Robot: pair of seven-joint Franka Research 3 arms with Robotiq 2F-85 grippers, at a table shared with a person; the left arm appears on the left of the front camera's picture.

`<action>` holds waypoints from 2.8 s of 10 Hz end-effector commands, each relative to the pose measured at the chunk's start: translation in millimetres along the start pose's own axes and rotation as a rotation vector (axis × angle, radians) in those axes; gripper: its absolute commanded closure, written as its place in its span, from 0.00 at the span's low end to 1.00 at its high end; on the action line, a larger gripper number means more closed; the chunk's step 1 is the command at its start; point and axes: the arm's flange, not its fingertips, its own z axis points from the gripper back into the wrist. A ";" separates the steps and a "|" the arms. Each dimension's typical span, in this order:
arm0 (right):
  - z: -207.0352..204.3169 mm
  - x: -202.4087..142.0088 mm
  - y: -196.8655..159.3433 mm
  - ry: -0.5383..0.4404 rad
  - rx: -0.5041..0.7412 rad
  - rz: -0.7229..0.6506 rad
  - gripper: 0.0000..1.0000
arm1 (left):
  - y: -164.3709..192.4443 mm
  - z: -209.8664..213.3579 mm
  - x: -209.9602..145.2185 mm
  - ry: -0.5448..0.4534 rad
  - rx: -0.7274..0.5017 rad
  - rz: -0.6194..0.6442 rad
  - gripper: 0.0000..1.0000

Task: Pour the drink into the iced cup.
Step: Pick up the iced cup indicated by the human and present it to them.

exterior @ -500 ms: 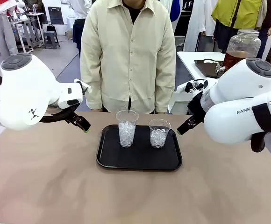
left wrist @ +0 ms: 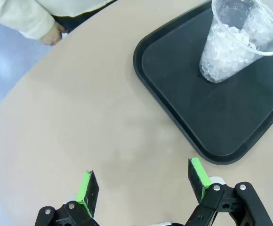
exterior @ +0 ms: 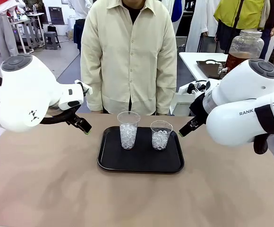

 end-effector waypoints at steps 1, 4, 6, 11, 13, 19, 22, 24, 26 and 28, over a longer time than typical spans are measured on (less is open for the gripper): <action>0.9 0.2 -1.3 -0.002 -0.004 0.000 0.00 | 0.6 1.7 0.0 -0.004 0.001 -0.007 0.00; 0.9 0.2 -1.3 -0.002 -0.004 0.000 0.00 | 0.0 0.0 0.0 0.000 0.000 0.000 0.00; 10.2 6.4 -4.5 -0.005 0.045 -0.032 0.00 | 1.7 21.3 13.4 -0.032 0.007 -0.008 0.00; 76.6 27.3 -48.2 -0.099 0.346 -0.281 0.00 | 26.8 78.9 69.8 -0.127 -0.131 0.226 0.00; 85.3 19.7 -72.3 -0.154 0.496 -0.423 0.00 | 48.5 79.3 65.7 -0.175 -0.289 0.412 0.00; 55.4 -6.5 -107.6 -0.176 0.772 -0.548 0.00 | 78.9 51.9 42.1 -0.180 -0.486 0.583 0.00; 59.3 -16.7 -105.3 -0.167 0.773 -0.582 0.00 | 76.1 61.8 41.3 -0.179 -0.470 0.611 0.00; 59.3 -16.7 -105.3 -0.167 0.773 -0.582 0.00 | 76.1 61.8 41.3 -0.179 -0.470 0.611 0.00; 53.5 -17.2 -117.2 -0.142 0.837 -0.655 0.00 | 95.3 61.0 31.3 -0.190 -0.505 0.656 0.00; 45.2 -32.6 -153.2 -0.152 0.991 -0.811 0.00 | 129.3 56.9 7.2 -0.185 -0.665 0.781 0.00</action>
